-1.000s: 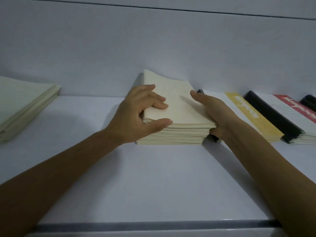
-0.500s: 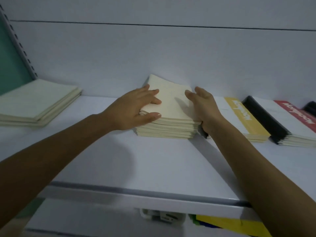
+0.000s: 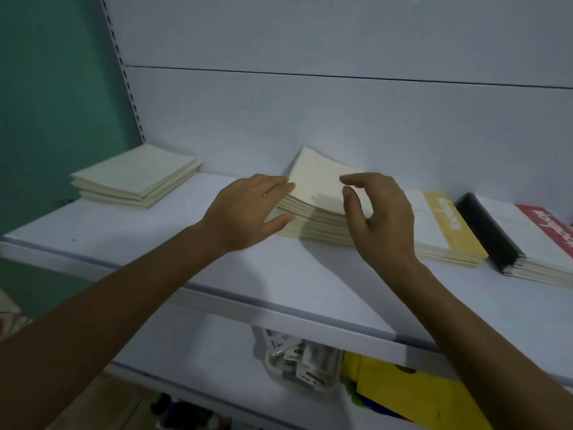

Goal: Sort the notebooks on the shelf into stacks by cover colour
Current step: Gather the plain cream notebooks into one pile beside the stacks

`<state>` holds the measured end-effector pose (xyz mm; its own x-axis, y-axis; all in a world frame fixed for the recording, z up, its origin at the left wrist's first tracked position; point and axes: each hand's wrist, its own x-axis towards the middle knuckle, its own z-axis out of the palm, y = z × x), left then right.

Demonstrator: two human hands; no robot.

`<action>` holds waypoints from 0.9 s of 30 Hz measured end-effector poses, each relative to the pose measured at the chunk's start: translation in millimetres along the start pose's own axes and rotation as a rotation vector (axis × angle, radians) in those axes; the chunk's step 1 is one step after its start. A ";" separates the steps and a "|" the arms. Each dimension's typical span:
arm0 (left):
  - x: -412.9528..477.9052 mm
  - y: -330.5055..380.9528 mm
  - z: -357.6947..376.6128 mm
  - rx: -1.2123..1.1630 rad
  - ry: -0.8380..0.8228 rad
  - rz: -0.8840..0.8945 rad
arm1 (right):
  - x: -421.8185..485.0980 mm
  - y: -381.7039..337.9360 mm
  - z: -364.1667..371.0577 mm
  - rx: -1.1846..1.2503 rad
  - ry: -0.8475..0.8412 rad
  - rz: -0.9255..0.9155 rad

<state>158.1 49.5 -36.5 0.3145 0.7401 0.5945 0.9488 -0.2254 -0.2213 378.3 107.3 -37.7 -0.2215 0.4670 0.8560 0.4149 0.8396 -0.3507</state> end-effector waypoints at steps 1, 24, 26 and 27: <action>-12.3 -0.6 -2.7 -0.004 0.016 -0.030 | -2.6 -6.5 4.3 0.006 -0.018 -0.046; -199.9 -193.0 -78.0 -0.893 0.202 -0.993 | 39.1 -183.6 261.5 -0.034 -0.655 -0.167; -209.1 -212.9 -80.2 -0.916 0.191 -1.001 | 56.0 -199.5 291.5 -0.094 -0.686 -0.146; -212.6 -221.8 -79.5 -0.925 0.174 -1.004 | 64.1 -205.1 305.2 -0.134 -0.701 -0.138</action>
<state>-116.8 -108.2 -52.4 -0.5772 0.7615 0.2950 0.4206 -0.0325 0.9067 9.7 49.7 -26.8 -0.7748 0.4650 0.4284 0.4367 0.8836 -0.1691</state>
